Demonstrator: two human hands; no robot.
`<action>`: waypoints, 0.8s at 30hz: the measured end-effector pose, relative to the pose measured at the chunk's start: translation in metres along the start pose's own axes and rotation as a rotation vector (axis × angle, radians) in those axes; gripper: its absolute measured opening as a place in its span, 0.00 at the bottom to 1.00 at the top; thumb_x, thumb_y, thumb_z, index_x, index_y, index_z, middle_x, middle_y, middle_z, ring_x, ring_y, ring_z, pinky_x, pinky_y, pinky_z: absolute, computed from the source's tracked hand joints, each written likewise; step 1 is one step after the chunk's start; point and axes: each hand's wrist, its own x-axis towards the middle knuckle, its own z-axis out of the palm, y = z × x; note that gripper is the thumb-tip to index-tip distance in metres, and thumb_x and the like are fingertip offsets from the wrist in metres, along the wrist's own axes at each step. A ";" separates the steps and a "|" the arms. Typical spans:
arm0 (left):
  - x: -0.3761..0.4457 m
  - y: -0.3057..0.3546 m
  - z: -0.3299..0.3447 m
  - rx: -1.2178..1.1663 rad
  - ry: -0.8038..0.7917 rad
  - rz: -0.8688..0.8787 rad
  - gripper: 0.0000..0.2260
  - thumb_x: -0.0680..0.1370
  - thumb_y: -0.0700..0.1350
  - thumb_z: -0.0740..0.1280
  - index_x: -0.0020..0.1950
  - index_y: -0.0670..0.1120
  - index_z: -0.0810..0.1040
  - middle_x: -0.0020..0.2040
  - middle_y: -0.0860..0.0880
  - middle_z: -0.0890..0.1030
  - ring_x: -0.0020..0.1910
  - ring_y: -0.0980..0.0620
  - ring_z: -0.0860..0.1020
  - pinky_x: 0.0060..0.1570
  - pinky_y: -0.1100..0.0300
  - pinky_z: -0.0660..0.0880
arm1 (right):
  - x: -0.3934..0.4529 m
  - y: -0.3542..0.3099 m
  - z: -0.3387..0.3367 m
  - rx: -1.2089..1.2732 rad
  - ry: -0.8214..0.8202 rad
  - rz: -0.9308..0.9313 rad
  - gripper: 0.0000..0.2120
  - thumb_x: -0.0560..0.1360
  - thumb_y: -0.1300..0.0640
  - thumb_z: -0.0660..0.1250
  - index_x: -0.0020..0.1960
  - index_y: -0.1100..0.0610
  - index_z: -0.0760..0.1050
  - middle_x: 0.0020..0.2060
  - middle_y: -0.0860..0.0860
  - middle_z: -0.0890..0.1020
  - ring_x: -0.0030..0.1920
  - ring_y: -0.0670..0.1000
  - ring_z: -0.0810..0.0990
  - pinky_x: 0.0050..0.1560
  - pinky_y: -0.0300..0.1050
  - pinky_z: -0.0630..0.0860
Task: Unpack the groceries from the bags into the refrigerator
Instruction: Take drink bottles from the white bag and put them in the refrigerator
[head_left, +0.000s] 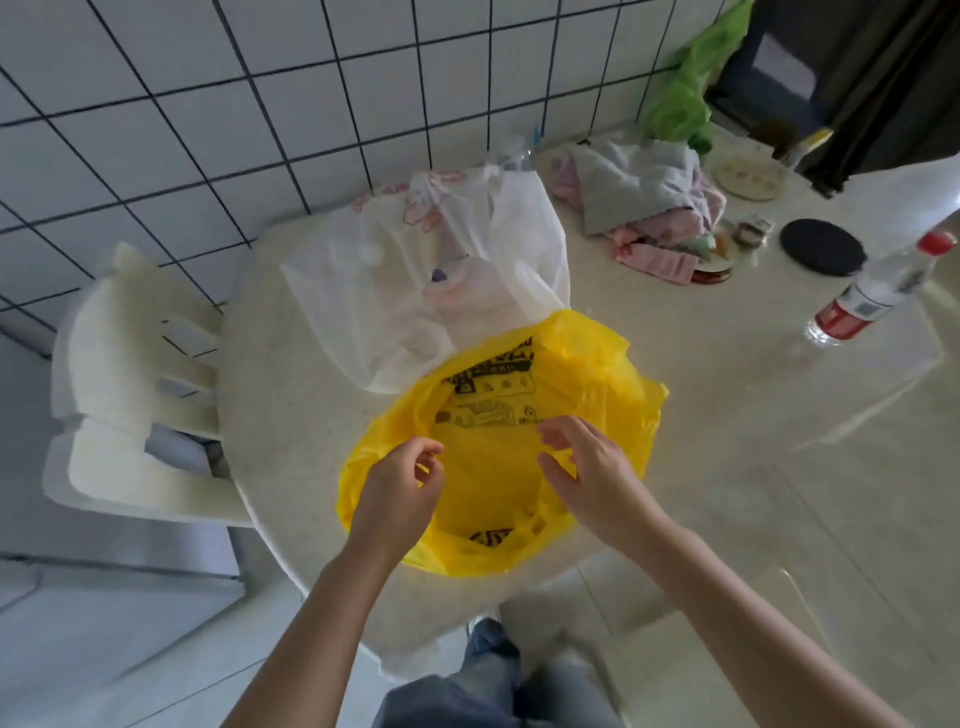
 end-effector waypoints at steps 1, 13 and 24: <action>0.010 0.000 -0.002 0.005 -0.004 -0.001 0.07 0.79 0.44 0.64 0.55 0.50 0.79 0.46 0.55 0.81 0.43 0.60 0.78 0.41 0.67 0.75 | 0.010 -0.001 0.000 -0.008 -0.009 -0.009 0.14 0.79 0.53 0.64 0.63 0.55 0.73 0.56 0.47 0.77 0.54 0.46 0.77 0.50 0.37 0.74; 0.119 0.006 -0.010 0.215 -0.020 0.085 0.10 0.79 0.43 0.61 0.59 0.47 0.77 0.53 0.51 0.80 0.55 0.51 0.75 0.52 0.53 0.75 | 0.142 0.007 -0.015 -0.118 -0.127 -0.144 0.13 0.78 0.55 0.65 0.61 0.56 0.74 0.57 0.50 0.77 0.57 0.51 0.76 0.55 0.43 0.73; 0.235 0.019 0.011 0.655 -0.054 0.234 0.11 0.73 0.38 0.65 0.54 0.40 0.78 0.49 0.43 0.80 0.52 0.42 0.77 0.45 0.52 0.76 | 0.295 0.015 -0.024 -0.246 -0.074 -0.278 0.16 0.73 0.60 0.70 0.60 0.60 0.75 0.59 0.56 0.73 0.59 0.60 0.73 0.57 0.53 0.74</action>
